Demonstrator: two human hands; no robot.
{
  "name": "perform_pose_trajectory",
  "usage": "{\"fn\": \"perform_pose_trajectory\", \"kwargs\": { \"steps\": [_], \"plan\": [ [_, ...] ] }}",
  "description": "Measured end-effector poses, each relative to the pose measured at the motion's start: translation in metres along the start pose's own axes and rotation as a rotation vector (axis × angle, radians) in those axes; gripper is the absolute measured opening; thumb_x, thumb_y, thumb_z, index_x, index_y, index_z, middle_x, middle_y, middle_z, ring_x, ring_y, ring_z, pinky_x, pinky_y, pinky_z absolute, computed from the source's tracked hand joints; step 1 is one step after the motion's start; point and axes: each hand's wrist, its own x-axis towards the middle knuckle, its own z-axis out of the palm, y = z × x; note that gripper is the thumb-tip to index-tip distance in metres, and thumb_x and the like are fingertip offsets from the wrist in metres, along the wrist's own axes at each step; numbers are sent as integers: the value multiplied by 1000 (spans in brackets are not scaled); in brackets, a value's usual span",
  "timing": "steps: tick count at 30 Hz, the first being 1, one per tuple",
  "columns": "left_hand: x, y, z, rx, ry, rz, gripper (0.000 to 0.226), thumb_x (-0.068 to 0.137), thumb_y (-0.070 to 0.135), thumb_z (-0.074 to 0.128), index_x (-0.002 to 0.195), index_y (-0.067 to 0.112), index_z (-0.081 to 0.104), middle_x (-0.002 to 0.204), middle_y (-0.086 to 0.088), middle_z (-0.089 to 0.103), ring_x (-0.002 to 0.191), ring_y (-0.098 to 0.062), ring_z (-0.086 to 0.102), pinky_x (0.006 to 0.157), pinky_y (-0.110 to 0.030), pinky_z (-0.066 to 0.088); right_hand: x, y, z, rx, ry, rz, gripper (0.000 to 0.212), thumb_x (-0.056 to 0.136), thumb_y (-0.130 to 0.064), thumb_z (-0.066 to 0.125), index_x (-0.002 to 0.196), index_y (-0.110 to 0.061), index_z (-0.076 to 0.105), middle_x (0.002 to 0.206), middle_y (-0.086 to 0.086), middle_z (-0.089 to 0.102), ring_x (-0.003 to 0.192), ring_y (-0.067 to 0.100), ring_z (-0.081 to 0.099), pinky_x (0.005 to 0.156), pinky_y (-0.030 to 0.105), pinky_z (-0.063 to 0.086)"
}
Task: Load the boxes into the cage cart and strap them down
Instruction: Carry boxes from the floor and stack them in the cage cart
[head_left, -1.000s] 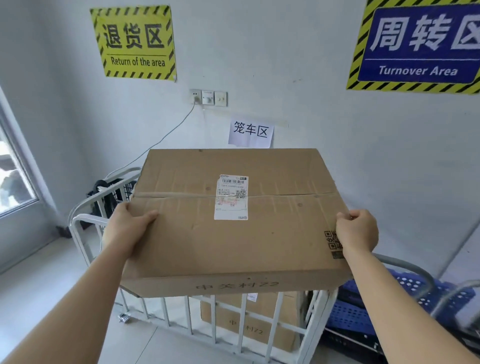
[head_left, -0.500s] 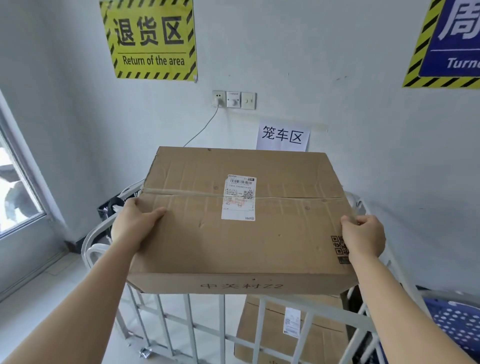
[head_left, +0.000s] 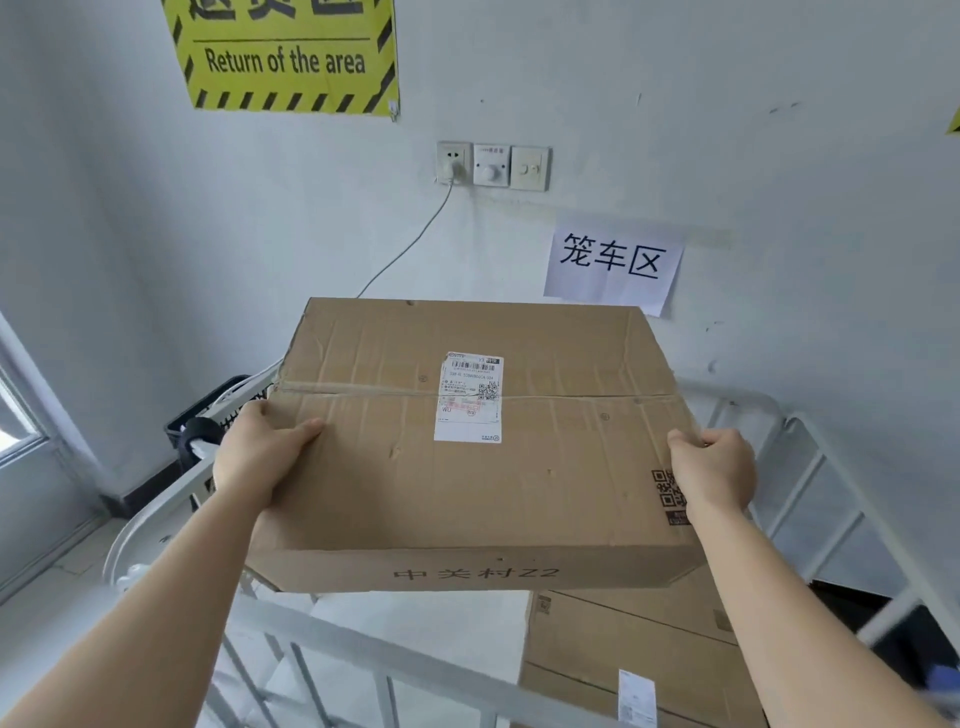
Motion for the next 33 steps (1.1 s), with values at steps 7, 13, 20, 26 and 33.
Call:
{"fn": "perform_pose_trajectory", "kwargs": {
  "steps": [7,13,20,26,33],
  "plan": [
    [93,-9,44,32,-48,-31,75,79,42,74,141,14,41,135,-8,54,121,-32,52,89,-40,43,39,-13,87,-88,3,15,34,83,-19,67,57,-3,52,59,12,55,53,27,47,47,21,30],
    [173,-27,83,57,-124,-65,76,79,41,75,141,14,41,134,-8,54,119,-31,53,86,-39,43,54,-17,158,-167,4,71,29,79,-17,63,57,1,57,64,17,62,61,34,55,49,26,38],
    [273,-61,125,124,-254,-67,79,78,44,75,142,15,39,137,-10,53,121,-34,52,96,-46,46,46,-12,242,-227,34,212,22,78,-21,63,62,-6,62,68,13,65,71,37,62,61,34,50],
    [330,-99,163,169,-381,-95,85,76,42,78,144,14,36,140,-10,50,122,-34,51,89,-42,45,40,15,300,-328,28,302,15,74,-27,64,72,-12,66,88,14,68,86,37,61,75,40,54],
    [374,-142,212,304,-430,-179,96,64,54,82,141,20,36,133,-18,51,121,-38,49,99,-51,44,47,60,357,-424,-60,336,14,79,-19,67,71,-9,64,92,10,63,86,35,59,63,31,42]
  ]
}}
